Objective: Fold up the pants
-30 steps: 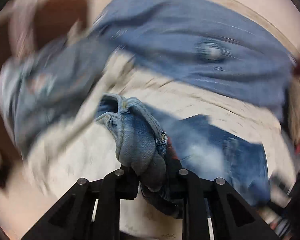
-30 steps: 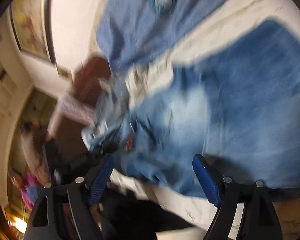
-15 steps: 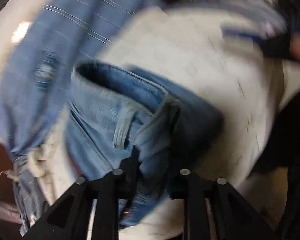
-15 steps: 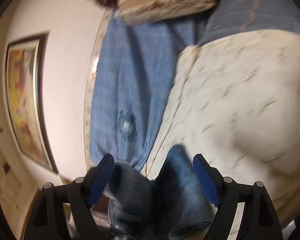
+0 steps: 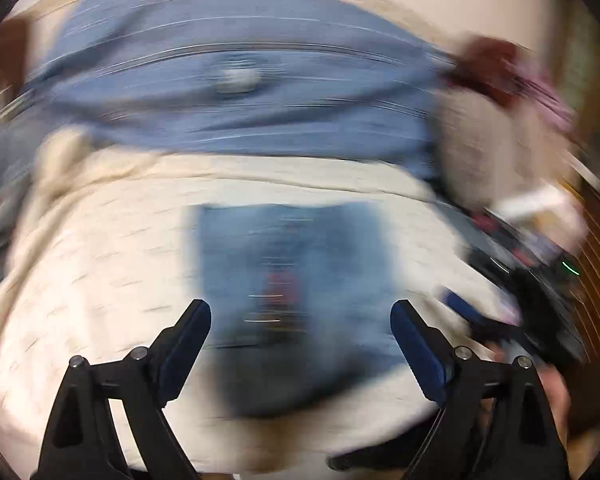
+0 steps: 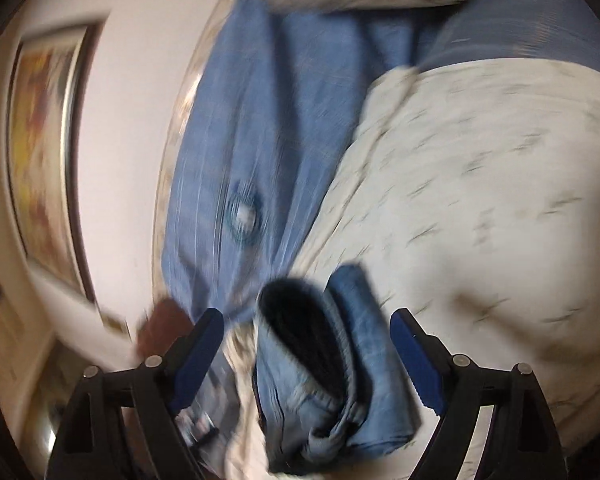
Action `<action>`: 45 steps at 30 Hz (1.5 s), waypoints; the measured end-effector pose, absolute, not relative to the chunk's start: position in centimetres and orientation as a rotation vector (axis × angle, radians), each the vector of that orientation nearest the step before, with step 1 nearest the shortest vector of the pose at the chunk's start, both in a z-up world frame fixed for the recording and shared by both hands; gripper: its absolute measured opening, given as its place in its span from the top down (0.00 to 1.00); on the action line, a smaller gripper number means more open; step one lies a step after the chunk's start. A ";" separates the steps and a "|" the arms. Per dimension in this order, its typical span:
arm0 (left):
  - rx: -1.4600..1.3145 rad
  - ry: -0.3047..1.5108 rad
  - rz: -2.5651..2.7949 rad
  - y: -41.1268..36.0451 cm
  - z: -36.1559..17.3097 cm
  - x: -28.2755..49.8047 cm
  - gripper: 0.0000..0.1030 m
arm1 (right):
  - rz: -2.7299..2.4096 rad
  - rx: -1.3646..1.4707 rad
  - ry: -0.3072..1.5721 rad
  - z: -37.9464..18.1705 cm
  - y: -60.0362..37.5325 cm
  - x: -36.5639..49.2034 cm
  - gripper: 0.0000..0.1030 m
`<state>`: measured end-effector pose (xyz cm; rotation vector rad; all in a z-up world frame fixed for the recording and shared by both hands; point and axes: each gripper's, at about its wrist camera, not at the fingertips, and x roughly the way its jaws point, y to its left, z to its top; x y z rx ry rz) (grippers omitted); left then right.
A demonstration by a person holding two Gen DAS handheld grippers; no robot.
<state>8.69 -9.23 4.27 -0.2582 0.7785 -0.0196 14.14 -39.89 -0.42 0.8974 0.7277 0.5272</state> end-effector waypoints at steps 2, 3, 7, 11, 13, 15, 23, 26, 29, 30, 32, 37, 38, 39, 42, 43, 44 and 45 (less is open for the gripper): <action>-0.278 0.843 0.063 -7.4 1.9 9.6 0.11 | 0.571 0.773 0.801 -0.2 -37.0 14.7 0.15; -0.267 0.858 0.079 -7.7 1.0 10.3 0.11 | 0.585 0.725 0.828 -0.1 -35.8 15.0 0.15; -0.177 0.955 0.114 -8.9 -2.8 12.4 0.11 | 0.570 0.466 0.942 -0.5 -30.9 16.7 0.15; -0.148 0.952 0.116 -9.0 -2.6 11.7 0.10 | 0.595 0.302 1.046 0.4 -28.5 16.8 0.75; -0.155 0.944 0.096 -9.0 -2.7 11.2 0.09 | 0.555 0.263 0.991 3.1 -29.1 15.4 0.83; -0.185 0.927 0.081 -8.5 -2.5 10.8 0.09 | 0.494 0.156 1.003 3.1 -28.6 14.7 0.84; -0.075 0.945 0.149 -9.7 -2.3 12.9 0.08 | 0.486 0.248 1.140 -0.9 -30.2 16.5 0.80; -0.054 0.928 0.173 -9.7 -2.7 13.1 0.07 | 0.457 0.265 1.100 1.0 -32.1 16.0 0.67; -0.037 0.929 0.169 -9.8 -2.7 13.4 0.07 | 0.450 0.282 0.947 5.8 -32.6 15.6 0.62; -0.030 0.927 0.171 -10.0 -2.6 13.3 0.07 | 0.488 0.308 0.926 6.9 -32.3 15.9 0.43; -0.030 0.928 0.175 -9.9 -2.8 13.5 0.07 | 0.605 0.333 0.905 8.6 -30.5 17.3 0.28; -0.106 0.936 0.127 -8.9 -2.2 13.1 0.07 | 0.661 0.419 1.171 3.1 -26.7 24.8 0.29; -0.178 0.920 0.077 -7.7 -1.5 12.7 0.07 | 0.566 0.438 1.292 -0.5 -27.1 26.8 0.34; -0.243 0.896 0.046 -6.5 -1.0 12.2 0.07 | 0.531 0.487 1.338 -2.7 -27.8 27.3 0.43; -0.519 0.823 0.026 -1.5 -0.4 11.9 0.07 | 0.567 0.539 1.291 -2.7 -28.8 27.3 0.44; -0.599 0.854 0.011 -0.3 -0.9 12.9 0.09 | 0.568 0.517 1.294 -2.7 -28.6 27.4 0.44; -0.679 0.896 -0.042 0.5 -1.8 14.2 0.09 | 0.568 0.505 1.297 -2.6 -28.6 27.5 0.44; -0.718 0.917 -0.068 0.8 -2.4 15.1 0.09 | 0.569 0.508 1.304 -2.7 -28.7 27.7 0.44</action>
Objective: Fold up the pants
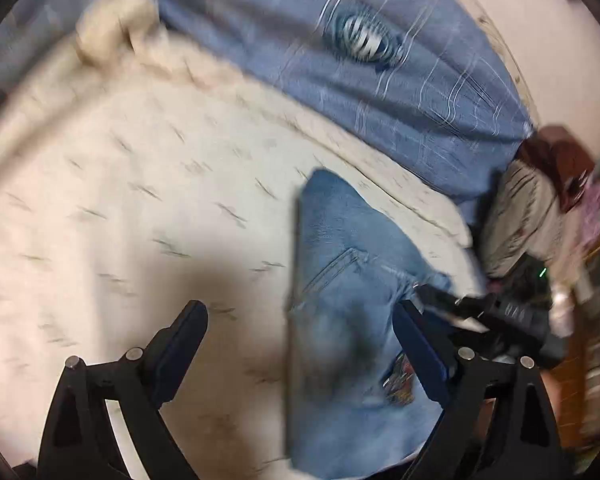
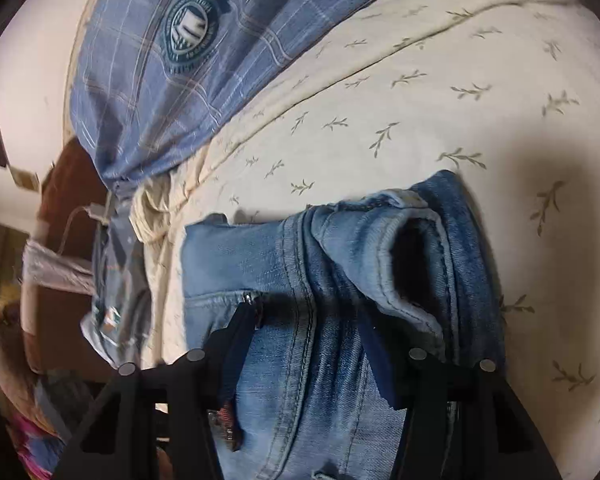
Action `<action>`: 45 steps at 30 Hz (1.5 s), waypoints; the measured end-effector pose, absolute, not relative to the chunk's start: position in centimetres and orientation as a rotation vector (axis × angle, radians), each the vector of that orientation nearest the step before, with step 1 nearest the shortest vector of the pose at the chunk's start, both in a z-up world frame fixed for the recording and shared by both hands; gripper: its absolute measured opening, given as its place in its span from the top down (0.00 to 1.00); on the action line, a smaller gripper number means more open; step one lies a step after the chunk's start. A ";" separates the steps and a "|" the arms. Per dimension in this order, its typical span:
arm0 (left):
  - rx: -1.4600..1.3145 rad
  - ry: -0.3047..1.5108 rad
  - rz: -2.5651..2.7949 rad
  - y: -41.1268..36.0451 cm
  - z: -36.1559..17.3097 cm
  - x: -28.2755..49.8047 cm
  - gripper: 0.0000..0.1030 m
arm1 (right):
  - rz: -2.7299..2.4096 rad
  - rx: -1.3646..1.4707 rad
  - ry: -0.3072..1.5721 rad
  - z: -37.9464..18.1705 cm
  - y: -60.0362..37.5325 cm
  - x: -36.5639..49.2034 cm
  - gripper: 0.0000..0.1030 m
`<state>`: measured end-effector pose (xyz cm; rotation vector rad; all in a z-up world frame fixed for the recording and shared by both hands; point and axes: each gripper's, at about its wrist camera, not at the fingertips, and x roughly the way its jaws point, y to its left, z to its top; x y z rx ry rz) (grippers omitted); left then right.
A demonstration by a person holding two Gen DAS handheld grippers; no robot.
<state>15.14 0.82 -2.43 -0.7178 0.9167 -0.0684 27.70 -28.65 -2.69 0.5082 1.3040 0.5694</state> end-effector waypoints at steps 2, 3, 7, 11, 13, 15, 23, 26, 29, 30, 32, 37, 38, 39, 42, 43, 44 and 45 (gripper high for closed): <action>-0.787 1.008 -0.085 0.7 -4.4 17.4 0.11 | 0.587 0.513 1.315 -3.0 -28.5 28.2 0.44; -0.816 1.035 -0.100 0.4 -5.0 17.8 0.14 | 0.598 0.519 1.319 -3.3 -27.9 28.6 0.44; -0.881 1.103 -0.186 -1.8 -5.4 19.0 0.61 | 0.637 0.541 1.326 -3.7 -29.2 28.1 0.46; -0.656 1.045 -0.095 -4.0 -2.8 18.7 0.69 | 0.646 0.528 1.317 -3.7 -29.3 27.8 0.46; -0.568 1.154 0.003 -5.3 -5.5 19.9 0.67 | 0.644 0.509 1.316 -3.7 -29.0 27.7 0.46; -0.637 1.159 0.009 -4.6 -5.0 20.0 0.64 | 0.633 0.489 1.319 -3.5 -28.5 27.7 0.46; -0.812 1.029 -0.124 -1.6 -3.6 14.1 0.27 | 0.655 0.540 1.294 -3.9 -29.3 27.6 0.46; -0.891 1.055 -0.182 -2.5 -5.5 12.6 0.27 | 0.656 0.544 1.294 -3.8 -29.3 27.6 0.45; -0.933 1.121 -0.198 -4.1 -7.7 12.5 0.27 | 0.656 0.536 1.290 -3.7 -29.2 27.4 0.45; -0.944 1.123 -0.207 -4.4 -7.9 12.6 0.27 | 0.659 0.538 1.288 -3.7 -29.3 27.4 0.45; -0.905 1.102 -0.196 -5.0 -7.1 12.6 0.59 | 0.668 0.552 1.285 -3.8 -29.5 27.4 0.45; -0.577 1.115 -0.022 -8.2 -4.0 12.4 0.75 | 0.667 0.546 1.287 -3.9 -29.5 27.4 0.45; -0.557 1.147 0.010 -8.5 -5.3 12.8 0.68 | 0.664 0.535 1.287 -3.8 -29.4 27.4 0.45; -0.577 1.148 0.031 -8.5 -6.0 13.1 0.67 | 0.661 0.523 1.288 -3.7 -29.3 27.3 0.45; -0.610 1.127 0.020 -8.1 -5.0 13.0 0.63 | 0.656 0.484 1.286 -3.0 -28.8 26.9 0.43; -0.589 1.116 0.018 -7.7 -4.7 12.2 0.59 | 0.653 0.483 1.282 -2.6 -28.9 26.6 0.43; -0.579 1.097 0.017 -7.6 -4.1 12.0 0.53 | 0.655 0.493 1.271 -1.9 -29.2 26.2 0.39; -0.582 1.084 0.019 -7.3 -3.6 11.9 0.51 | 0.665 0.500 1.256 -1.1 -29.5 25.7 0.33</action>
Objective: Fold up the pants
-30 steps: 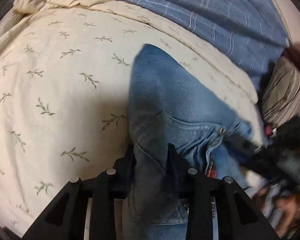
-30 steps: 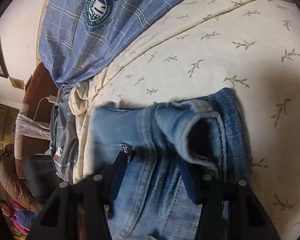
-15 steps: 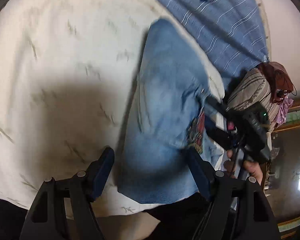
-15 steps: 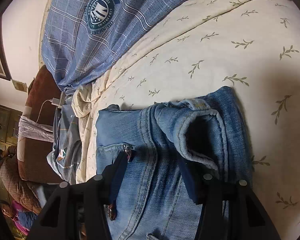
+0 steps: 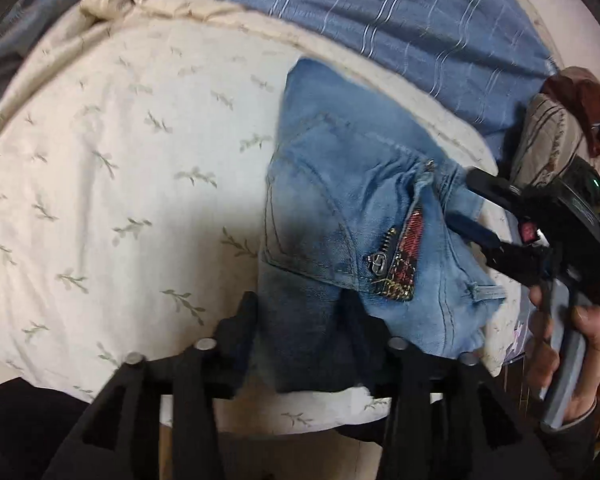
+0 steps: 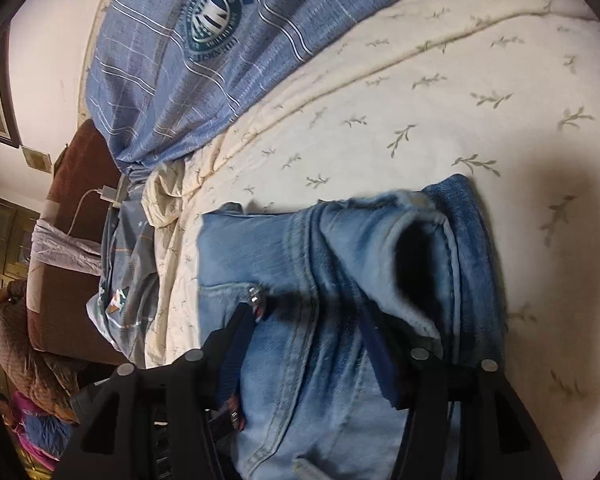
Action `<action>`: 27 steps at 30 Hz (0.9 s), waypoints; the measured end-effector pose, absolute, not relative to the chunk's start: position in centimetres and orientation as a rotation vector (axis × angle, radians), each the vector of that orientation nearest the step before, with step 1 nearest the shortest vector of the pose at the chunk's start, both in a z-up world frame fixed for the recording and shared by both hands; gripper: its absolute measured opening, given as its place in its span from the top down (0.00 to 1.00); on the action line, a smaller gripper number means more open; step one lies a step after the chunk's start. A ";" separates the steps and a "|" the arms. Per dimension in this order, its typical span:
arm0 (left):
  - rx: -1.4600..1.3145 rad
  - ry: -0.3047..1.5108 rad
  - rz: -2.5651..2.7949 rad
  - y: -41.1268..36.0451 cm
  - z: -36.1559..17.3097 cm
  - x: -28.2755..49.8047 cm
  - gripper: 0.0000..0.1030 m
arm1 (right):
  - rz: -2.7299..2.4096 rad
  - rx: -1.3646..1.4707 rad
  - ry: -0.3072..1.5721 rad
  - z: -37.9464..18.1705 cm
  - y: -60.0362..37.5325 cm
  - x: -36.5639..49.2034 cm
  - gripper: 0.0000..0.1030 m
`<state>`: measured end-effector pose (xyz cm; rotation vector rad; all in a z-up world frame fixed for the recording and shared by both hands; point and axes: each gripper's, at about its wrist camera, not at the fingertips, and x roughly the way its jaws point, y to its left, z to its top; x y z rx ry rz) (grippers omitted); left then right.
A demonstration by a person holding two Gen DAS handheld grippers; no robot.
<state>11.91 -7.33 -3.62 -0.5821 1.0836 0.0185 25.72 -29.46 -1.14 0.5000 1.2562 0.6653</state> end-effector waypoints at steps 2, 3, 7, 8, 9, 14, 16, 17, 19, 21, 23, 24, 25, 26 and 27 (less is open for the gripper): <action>-0.570 1.051 0.040 -7.0 -2.5 11.2 0.39 | 0.678 0.457 1.192 1.1 -30.4 23.8 0.29; -0.548 1.034 0.049 -6.9 -2.1 10.8 0.37 | 0.669 0.418 1.165 1.8 -31.0 22.9 0.25; -0.444 0.954 0.109 -7.1 -0.1 10.9 0.30 | 0.530 0.302 1.124 2.2 -35.4 20.1 0.21; -0.431 0.949 0.106 -7.5 -0.1 11.4 0.30 | 0.506 0.306 1.129 1.9 -36.3 19.8 0.20; -0.424 0.947 0.103 -7.5 0.0 11.5 0.30 | 0.486 0.322 1.142 1.2 -37.4 19.6 0.20; -0.356 0.938 0.095 -9.3 0.6 13.3 0.30 | 0.506 0.557 1.232 -2.2 -41.4 18.9 0.20; -0.314 0.927 0.101 -10.3 0.5 14.1 0.29 | 0.528 0.621 1.237 -2.4 -41.8 18.7 0.19; -0.293 0.929 0.106 -10.6 0.4 14.3 0.29 | 0.539 0.645 1.242 -2.5 -41.8 18.7 0.17; -0.254 0.948 0.110 -10.9 -0.2 14.7 0.28 | 0.548 0.677 1.259 -2.8 -41.8 18.8 0.16; -0.219 0.996 0.113 -11.4 -1.8 15.7 0.27 | 0.547 0.701 1.273 -3.2 -41.3 18.8 0.15; -0.210 1.009 0.128 -11.6 -2.9 16.0 0.18 | 0.545 0.699 1.277 -3.4 -41.0 18.8 0.14; -0.199 1.005 0.139 -11.7 -3.1 16.0 0.16 | 0.547 0.696 1.284 -3.7 -40.7 18.8 0.14; -0.196 1.010 0.137 -11.7 -3.2 16.1 0.16 | 0.552 0.704 1.303 -4.1 -40.3 18.9 0.14; -0.202 1.014 0.137 -11.5 -3.3 16.2 0.14 | 0.553 0.707 1.319 -4.4 -39.8 19.0 0.14; -0.210 1.016 0.134 -11.3 -3.4 16.2 0.14 | 0.558 0.705 1.328 -4.6 -39.4 19.1 0.14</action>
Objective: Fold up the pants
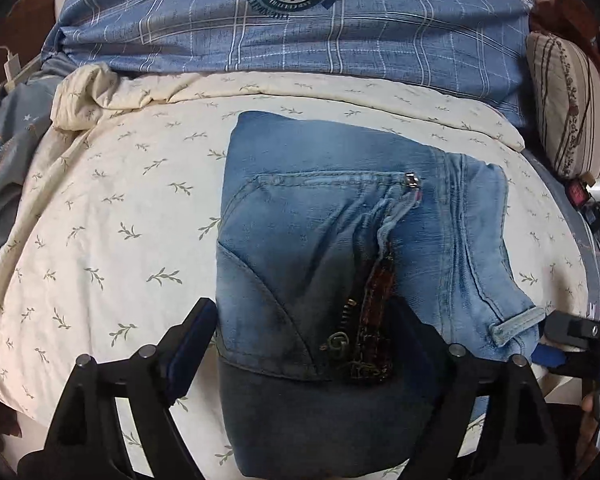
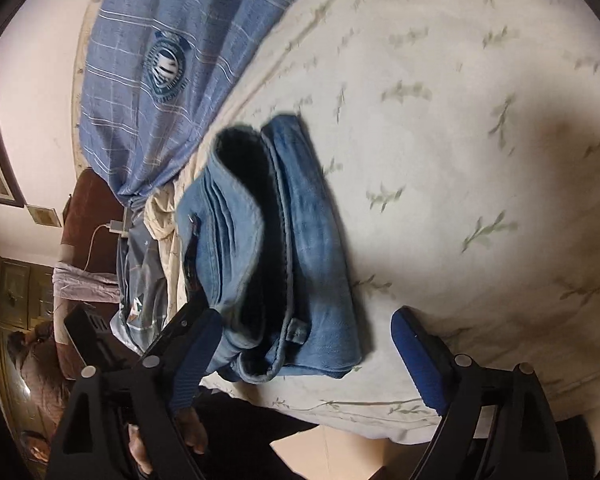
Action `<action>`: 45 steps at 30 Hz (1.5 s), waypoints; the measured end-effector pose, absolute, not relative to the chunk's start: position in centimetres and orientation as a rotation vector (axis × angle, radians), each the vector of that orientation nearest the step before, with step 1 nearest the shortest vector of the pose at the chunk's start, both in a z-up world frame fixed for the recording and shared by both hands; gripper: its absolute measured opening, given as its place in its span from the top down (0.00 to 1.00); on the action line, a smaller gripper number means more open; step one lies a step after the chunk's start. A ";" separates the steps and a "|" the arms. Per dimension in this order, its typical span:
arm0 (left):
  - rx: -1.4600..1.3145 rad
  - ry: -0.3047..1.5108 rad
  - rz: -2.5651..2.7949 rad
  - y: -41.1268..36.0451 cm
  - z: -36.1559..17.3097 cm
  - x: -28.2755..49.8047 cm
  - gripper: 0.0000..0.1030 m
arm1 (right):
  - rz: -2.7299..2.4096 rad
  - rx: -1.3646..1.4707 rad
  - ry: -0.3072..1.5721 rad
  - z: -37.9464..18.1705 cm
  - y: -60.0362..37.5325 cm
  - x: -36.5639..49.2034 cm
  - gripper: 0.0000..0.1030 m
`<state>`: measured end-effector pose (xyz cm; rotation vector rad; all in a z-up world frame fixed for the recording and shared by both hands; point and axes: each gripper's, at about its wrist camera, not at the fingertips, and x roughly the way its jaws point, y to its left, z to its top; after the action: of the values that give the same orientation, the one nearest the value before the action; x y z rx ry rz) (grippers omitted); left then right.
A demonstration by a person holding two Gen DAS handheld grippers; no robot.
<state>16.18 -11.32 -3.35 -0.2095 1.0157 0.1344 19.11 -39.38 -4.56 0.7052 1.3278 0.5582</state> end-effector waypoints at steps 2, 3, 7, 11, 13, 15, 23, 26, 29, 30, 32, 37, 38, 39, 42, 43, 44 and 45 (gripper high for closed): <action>-0.223 1.024 0.127 -11.1 -3.5 16.3 0.13 | 0.586 0.665 1.342 -4.4 -38.3 19.1 0.14; -0.223 1.023 0.126 -11.1 -3.5 16.3 0.13 | 0.602 0.638 1.345 -4.2 -37.6 19.1 0.15; -0.214 1.019 0.125 -11.3 -3.6 16.3 0.13 | 0.566 0.481 1.325 -2.8 -35.5 18.5 0.46; -0.203 1.018 0.125 -11.2 -3.8 16.4 0.13 | 0.557 0.380 1.233 0.7 -34.7 16.9 0.69; -0.195 1.021 0.117 -11.2 -3.9 16.5 0.12 | 0.542 0.319 1.220 0.9 -34.0 16.7 0.69; -0.194 1.029 0.117 -11.3 -4.0 16.5 0.11 | 0.494 0.349 1.312 -2.2 -34.4 17.8 0.67; -0.256 0.990 0.089 -10.3 -2.4 15.9 0.13 | 0.554 0.531 1.188 2.0 -38.0 19.5 0.20; -0.254 0.918 0.105 -10.4 -0.9 15.6 0.13 | 0.561 0.619 1.148 2.3 -38.3 22.5 0.17; -0.199 0.980 0.092 -11.5 -2.3 16.7 0.12 | 0.565 0.596 1.153 1.3 -36.6 26.8 0.17; -0.180 1.005 0.096 -11.8 -3.1 17.1 0.12 | 0.560 0.592 1.161 0.7 -36.1 27.7 0.17; -0.153 0.990 0.110 -12.2 -3.7 17.0 0.09 | 0.568 0.601 1.228 -1.2 -34.7 29.5 0.18; -0.185 0.997 0.093 -11.5 -4.0 17.4 0.05 | 0.495 0.419 1.194 0.8 -32.7 28.1 0.79; -0.206 1.006 0.082 -11.4 -4.1 17.6 0.05 | 0.456 0.405 1.185 0.8 -32.7 28.3 0.79; -0.221 1.015 0.071 -11.3 -4.1 17.6 0.05 | 0.407 0.404 1.209 -0.3 -33.1 28.9 0.79; -0.244 0.994 0.047 -11.0 -3.1 16.8 0.06 | 0.380 0.644 1.228 -3.3 -35.3 29.2 0.51; -0.262 0.961 0.039 -10.7 -2.5 16.3 0.06 | 0.396 0.691 1.219 -3.1 -35.7 28.7 0.41; -0.288 0.926 0.039 -10.0 -1.8 15.7 0.06 | 0.422 0.700 1.224 -2.6 -35.8 28.2 0.25; -0.308 0.901 0.040 -9.4 -1.2 15.3 0.06 | 0.439 0.682 1.212 -2.0 -35.9 27.7 0.25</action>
<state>15.30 -9.36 -1.22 -0.3083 0.9008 0.0395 27.70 -35.93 -2.01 0.6825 1.2120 0.4393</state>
